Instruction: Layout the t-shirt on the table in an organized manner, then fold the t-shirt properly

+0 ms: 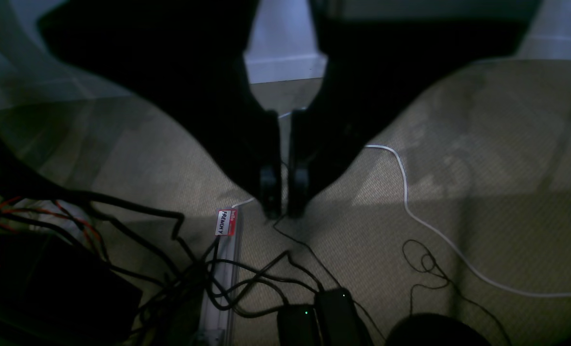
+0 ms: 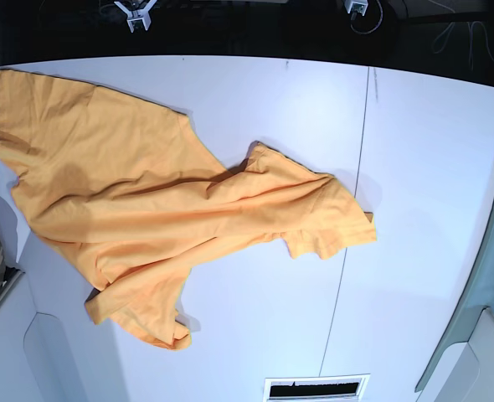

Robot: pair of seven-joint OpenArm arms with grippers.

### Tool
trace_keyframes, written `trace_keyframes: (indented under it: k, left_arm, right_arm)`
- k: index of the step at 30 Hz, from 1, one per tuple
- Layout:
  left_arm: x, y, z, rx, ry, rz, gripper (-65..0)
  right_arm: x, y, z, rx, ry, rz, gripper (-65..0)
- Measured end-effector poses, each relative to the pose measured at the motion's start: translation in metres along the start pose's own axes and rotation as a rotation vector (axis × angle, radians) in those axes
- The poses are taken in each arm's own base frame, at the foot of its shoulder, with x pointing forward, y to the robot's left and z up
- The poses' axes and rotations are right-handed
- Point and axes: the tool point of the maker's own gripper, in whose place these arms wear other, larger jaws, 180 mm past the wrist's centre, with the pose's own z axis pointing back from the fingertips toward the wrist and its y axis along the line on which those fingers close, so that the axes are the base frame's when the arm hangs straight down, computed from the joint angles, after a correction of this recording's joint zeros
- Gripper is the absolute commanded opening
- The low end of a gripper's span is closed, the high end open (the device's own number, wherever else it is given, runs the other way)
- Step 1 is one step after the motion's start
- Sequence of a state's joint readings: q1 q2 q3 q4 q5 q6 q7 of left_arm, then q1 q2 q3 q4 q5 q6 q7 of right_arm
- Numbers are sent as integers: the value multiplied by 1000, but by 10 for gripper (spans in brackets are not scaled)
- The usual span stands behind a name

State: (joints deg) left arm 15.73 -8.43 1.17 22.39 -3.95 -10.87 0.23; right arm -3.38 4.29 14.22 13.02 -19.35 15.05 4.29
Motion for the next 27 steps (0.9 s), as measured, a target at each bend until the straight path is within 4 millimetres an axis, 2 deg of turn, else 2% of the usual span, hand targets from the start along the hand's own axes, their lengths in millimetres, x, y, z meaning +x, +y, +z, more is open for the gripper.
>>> trace_keyframes:
  k: [10,15,20,23,27]
  left_arm:
    - [-12,0,2,-1,18,1,-615]
    - [-23,-1,3,-1,34,3,-521]
    - [-35,-1,5,-2,52,3,-516]
    - [-33,4,6,5,47,12,-516]
    - [-34,26,15,33,-1,161,-516]
  right_arm:
    - [0,0,0,0,-2,-8,-631]
    - [1,-2,0,-3,-4,-11,-631]
    - [0,-6,1,-8,-3,-9,-631]
    - [-5,-8,2,-12,4,-9,-631]
    - [-19,-7,6,23,6,3,-631]
